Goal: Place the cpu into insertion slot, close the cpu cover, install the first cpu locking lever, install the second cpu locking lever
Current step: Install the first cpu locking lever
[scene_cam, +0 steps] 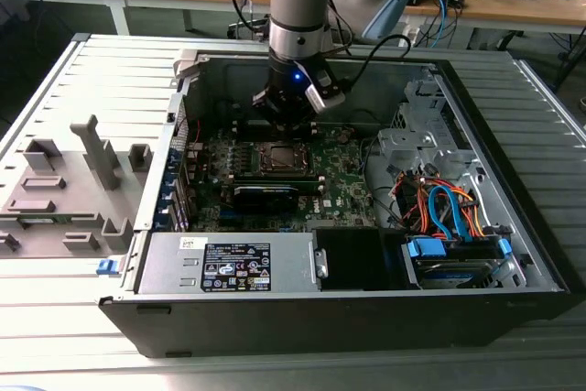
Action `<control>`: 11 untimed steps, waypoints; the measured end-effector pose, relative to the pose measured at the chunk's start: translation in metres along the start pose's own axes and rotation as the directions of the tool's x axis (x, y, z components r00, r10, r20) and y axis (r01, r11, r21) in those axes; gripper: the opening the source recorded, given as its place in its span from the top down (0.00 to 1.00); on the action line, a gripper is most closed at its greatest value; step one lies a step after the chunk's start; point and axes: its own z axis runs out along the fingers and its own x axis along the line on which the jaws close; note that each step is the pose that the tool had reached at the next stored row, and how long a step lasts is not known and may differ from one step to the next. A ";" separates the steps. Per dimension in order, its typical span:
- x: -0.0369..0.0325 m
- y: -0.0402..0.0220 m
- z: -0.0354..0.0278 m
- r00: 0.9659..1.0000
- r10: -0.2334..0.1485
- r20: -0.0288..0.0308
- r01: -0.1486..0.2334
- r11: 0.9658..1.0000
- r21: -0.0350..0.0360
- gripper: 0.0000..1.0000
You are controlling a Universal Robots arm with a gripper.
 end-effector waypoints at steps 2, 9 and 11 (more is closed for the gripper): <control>-0.0001 0.0000 -0.0004 1.000 0.000 0.000 0.000 1.000 0.000 0.89; 0.0012 -0.0002 0.0032 1.000 0.000 0.000 0.000 1.000 0.000 0.89; 0.0012 -0.0002 0.0051 1.000 0.000 0.000 0.000 1.000 0.000 0.89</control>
